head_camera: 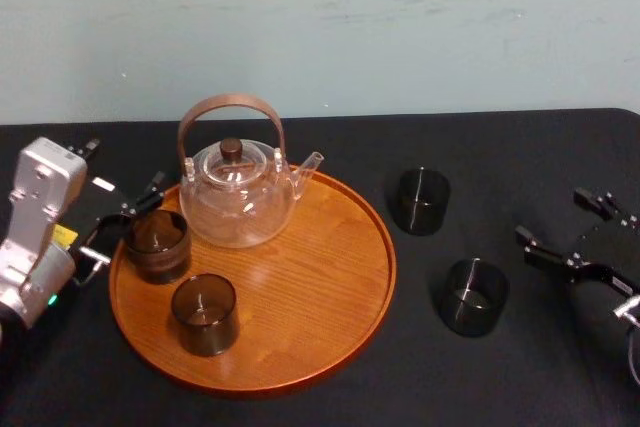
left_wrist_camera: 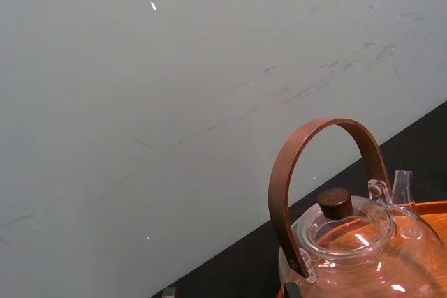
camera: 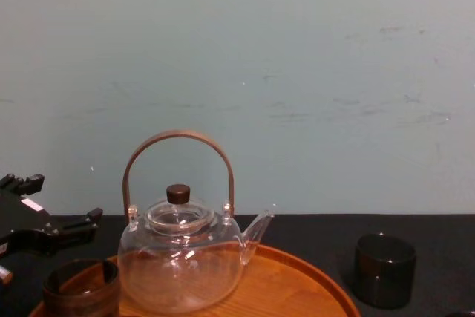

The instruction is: Pick up the glass from the table and place it on the tray.

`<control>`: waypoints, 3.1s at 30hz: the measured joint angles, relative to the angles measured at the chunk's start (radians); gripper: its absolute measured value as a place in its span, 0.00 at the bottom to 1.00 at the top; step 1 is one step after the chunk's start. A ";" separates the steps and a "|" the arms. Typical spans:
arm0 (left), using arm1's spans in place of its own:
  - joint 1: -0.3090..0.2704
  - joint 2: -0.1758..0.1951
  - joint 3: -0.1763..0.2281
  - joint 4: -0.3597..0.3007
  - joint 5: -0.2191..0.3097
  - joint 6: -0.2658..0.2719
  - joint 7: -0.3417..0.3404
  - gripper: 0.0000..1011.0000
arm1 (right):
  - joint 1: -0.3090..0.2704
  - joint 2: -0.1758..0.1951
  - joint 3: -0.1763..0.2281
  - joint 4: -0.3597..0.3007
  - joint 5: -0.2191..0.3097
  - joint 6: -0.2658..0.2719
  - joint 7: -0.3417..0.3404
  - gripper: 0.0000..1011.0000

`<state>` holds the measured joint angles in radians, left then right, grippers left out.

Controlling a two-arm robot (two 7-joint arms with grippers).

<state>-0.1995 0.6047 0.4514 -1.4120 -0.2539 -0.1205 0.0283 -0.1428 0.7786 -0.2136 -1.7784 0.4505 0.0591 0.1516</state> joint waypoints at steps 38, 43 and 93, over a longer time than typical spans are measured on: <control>0.000 0.000 0.000 0.000 0.000 0.000 0.000 0.99 | -0.069 -0.001 0.022 -0.070 -0.019 0.093 0.193 0.99; 0.000 0.000 0.000 0.000 0.000 0.000 0.000 0.99 | -0.069 -0.012 0.022 -0.064 -0.025 0.105 0.203 0.99; 0.000 0.000 0.000 0.000 0.000 0.000 0.000 0.99 | 0.070 -0.076 -0.037 0.019 -0.011 0.320 0.236 0.99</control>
<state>-0.1995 0.6047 0.4514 -1.4119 -0.2539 -0.1205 0.0283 -0.0726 0.7028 -0.2502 -1.7595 0.4397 0.3788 0.3877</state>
